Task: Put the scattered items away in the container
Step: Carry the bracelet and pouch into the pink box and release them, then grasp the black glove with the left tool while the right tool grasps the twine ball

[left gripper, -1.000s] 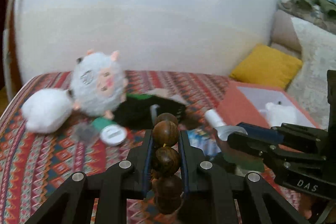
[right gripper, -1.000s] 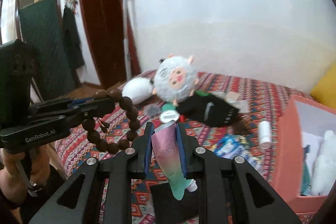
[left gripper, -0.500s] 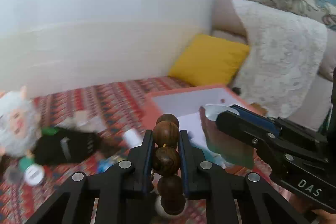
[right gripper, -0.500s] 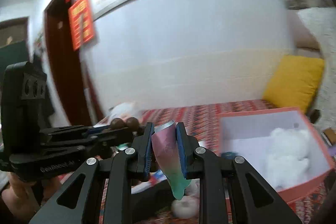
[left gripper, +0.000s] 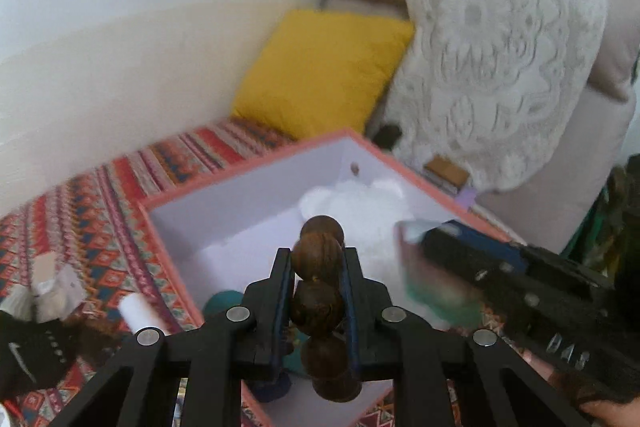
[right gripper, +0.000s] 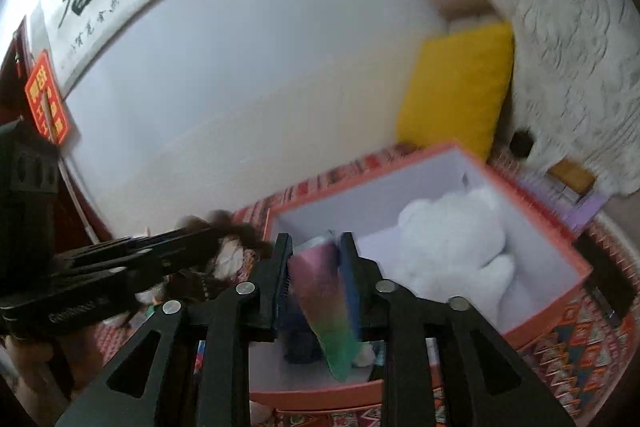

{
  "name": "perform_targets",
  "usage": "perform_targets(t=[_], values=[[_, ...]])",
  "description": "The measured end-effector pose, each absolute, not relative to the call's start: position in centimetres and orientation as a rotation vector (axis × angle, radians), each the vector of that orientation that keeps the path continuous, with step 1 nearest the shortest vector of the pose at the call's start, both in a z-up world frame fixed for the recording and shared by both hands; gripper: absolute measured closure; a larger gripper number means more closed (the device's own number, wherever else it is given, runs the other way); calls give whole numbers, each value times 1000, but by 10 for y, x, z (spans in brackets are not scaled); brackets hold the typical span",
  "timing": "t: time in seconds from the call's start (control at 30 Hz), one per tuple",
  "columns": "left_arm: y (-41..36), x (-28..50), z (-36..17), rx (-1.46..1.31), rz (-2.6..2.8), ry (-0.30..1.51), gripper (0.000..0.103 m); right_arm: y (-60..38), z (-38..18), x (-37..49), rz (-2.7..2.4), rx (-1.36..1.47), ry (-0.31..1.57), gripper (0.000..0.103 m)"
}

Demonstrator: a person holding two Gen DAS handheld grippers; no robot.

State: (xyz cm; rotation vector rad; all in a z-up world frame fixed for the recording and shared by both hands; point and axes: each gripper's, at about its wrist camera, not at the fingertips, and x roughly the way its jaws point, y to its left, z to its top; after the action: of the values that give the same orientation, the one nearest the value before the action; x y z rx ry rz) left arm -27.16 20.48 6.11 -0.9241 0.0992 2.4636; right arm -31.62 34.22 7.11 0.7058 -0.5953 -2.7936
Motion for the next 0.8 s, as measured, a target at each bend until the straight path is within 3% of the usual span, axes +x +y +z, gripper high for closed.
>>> perform_targets(t=[0.03,0.07,0.1,0.37,0.6,0.8], values=[[204,-274,60,-928,2480,96,49,342,69,-319,-2806,710,-606,37],[201,-275,60,-909,2509,88,39,345,69,-318,-2824,694,-614,29],[196,-275,61,-892,2530,86,36,346,69,-317,-2838,678,-622,26],[100,-248,45,-898,2644,-29,29,315,74,-304,-2734,668,-607,24],[-5,-172,-33,-1099,2732,-133,29,210,75,-279,-2618,728,-339,22],[-15,-121,-108,-1262,2670,-63,29,156,17,-251,-2524,1027,-324,22]])
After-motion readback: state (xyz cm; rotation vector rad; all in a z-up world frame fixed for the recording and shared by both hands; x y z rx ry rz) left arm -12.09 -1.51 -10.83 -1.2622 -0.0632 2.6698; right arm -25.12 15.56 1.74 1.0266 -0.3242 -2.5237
